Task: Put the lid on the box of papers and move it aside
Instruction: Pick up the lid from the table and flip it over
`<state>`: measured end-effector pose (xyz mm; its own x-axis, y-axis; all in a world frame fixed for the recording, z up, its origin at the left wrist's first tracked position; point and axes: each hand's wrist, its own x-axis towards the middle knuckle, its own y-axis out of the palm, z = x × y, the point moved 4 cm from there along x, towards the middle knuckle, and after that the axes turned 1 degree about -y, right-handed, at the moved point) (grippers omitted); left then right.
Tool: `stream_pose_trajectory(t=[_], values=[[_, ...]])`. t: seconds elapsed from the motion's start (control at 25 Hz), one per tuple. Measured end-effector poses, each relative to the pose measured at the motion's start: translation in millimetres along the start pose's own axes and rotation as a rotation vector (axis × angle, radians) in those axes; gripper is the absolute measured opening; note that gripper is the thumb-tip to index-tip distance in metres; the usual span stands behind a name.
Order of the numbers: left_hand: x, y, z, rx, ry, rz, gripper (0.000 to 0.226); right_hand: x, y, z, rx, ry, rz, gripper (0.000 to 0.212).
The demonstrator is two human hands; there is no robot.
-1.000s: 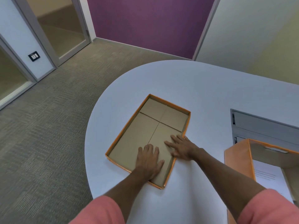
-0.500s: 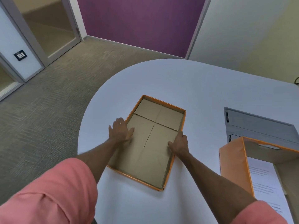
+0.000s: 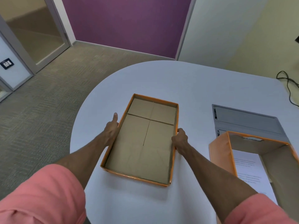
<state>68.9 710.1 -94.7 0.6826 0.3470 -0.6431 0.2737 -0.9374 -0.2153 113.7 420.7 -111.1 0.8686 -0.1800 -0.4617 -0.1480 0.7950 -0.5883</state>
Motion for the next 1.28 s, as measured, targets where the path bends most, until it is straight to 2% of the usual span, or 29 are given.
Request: stream_pose_trajectory(t=[0.12,0.32,0.52,0.6,0.72,0.84,0.96,1.16,1.28], values=[[-18.2,9.8,-19.2,-0.054,0.057,0.015,0.079,-2.1,-37.1,16.8,0.069,-0.07,-0.052,0.048],[-64.9,54.4,-61.5,-0.051,0.149,0.044,0.078,-11.5,-123.3,29.8,0.212,-0.083,-0.086,0.042],[-123.8,116.4,-103.5,-0.049,0.266,0.053,0.068,-25.5,-226.2,18.2,0.402,-0.023,-0.05,0.017],[-147.4,145.7,-111.9,-0.059,0.304,0.063,0.058,-34.6,-265.0,4.8,0.457,-0.026,-0.055,0.02],[-183.4,191.2,-113.6,-0.082,0.325,0.096,0.053,-48.6,-317.3,-24.3,0.413,-0.092,-0.076,0.02],[-214.2,231.0,-102.9,-0.108,0.331,0.153,0.044,-60.7,-358.0,-64.0,0.368,-0.161,-0.099,0.038],[-241.5,261.6,-88.0,-0.077,0.373,0.223,0.024,-75.3,-385.7,-112.8,0.381,-0.091,-0.091,0.047],[-278.5,293.9,-74.3,-0.042,0.433,0.322,0.039,-89.4,-401.2,-174.1,0.373,-0.003,-0.043,0.047],[-298.8,300.0,-88.1,-0.041,0.528,0.271,0.03,-94.0,-396.2,-191.3,0.434,0.046,0.003,0.04]])
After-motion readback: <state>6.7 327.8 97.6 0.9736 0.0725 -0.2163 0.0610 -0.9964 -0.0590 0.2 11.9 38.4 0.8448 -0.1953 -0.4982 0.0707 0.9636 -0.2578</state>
